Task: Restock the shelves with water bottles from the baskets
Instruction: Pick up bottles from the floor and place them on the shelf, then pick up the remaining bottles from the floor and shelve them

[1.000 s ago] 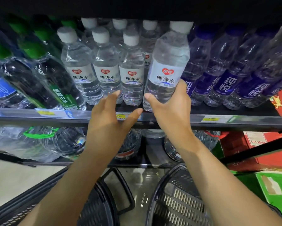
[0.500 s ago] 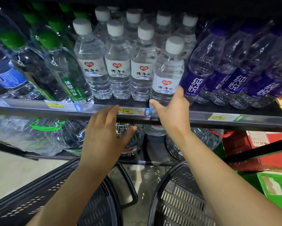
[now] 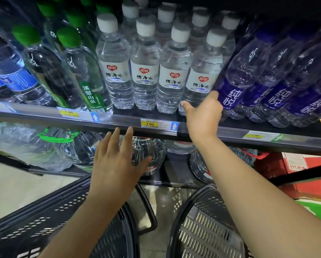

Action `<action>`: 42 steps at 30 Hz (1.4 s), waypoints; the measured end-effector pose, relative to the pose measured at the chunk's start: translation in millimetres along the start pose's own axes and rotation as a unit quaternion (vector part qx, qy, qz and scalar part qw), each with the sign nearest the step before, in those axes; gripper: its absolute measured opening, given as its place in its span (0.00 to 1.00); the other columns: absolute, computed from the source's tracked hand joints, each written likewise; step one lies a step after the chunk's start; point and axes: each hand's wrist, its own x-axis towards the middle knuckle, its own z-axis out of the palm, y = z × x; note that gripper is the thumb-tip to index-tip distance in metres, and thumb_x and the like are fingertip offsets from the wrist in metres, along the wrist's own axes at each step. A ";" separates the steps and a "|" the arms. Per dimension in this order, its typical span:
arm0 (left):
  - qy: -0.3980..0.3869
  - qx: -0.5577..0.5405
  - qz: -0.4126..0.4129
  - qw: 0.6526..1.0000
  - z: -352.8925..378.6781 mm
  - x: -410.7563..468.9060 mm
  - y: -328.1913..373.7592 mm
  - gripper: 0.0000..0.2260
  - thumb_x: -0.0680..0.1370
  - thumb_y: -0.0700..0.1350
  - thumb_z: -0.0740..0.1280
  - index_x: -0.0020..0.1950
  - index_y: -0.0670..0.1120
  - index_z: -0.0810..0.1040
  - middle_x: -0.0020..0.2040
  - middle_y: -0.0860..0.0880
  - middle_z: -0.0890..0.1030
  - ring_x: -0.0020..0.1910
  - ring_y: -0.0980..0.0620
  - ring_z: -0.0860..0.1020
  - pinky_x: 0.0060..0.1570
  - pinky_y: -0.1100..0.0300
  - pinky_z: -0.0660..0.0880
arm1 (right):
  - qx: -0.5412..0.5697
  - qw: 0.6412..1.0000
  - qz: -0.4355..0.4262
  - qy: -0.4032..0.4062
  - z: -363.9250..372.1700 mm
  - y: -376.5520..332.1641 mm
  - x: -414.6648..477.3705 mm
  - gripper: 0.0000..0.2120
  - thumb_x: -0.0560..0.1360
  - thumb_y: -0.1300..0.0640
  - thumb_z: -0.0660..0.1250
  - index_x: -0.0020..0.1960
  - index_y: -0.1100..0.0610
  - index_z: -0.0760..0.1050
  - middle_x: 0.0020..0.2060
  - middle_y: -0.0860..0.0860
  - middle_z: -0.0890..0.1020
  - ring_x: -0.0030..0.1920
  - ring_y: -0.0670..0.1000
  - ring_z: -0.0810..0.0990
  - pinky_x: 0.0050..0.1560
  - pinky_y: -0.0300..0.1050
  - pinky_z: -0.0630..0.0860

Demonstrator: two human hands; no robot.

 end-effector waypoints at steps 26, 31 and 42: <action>-0.129 0.058 0.004 0.990 -128.3 -96.5 39.7 0.38 0.76 0.66 0.59 0.79 0.49 0.50 0.77 0.41 0.57 0.76 0.38 0.53 0.75 0.43 0.52 | -0.278 0.934 -0.048 -0.218 -179.1 1.7 -158.0 0.43 0.73 0.37 0.65 0.76 0.60 0.52 0.73 0.58 0.63 0.72 0.60 0.62 0.68 0.55 0.66; -0.152 0.077 0.005 0.985 -181.9 -154.0 52.9 0.40 0.75 0.69 0.55 0.79 0.50 0.47 0.78 0.41 0.54 0.77 0.39 0.50 0.75 0.43 0.50 | -0.278 0.937 -0.020 -0.209 -249.5 -19.6 -233.4 0.45 0.73 0.35 0.63 0.77 0.58 0.49 0.74 0.56 0.62 0.73 0.58 0.60 0.69 0.56 0.65; -0.225 0.078 0.042 0.970 -242.9 -316.5 34.3 0.39 0.75 0.69 0.55 0.79 0.52 0.47 0.79 0.42 0.51 0.77 0.39 0.49 0.75 0.43 0.49 | -0.214 0.953 0.173 -0.126 -331.1 -4.2 -448.9 0.47 0.70 0.33 0.66 0.77 0.59 0.53 0.71 0.57 0.66 0.71 0.58 0.65 0.68 0.54 0.67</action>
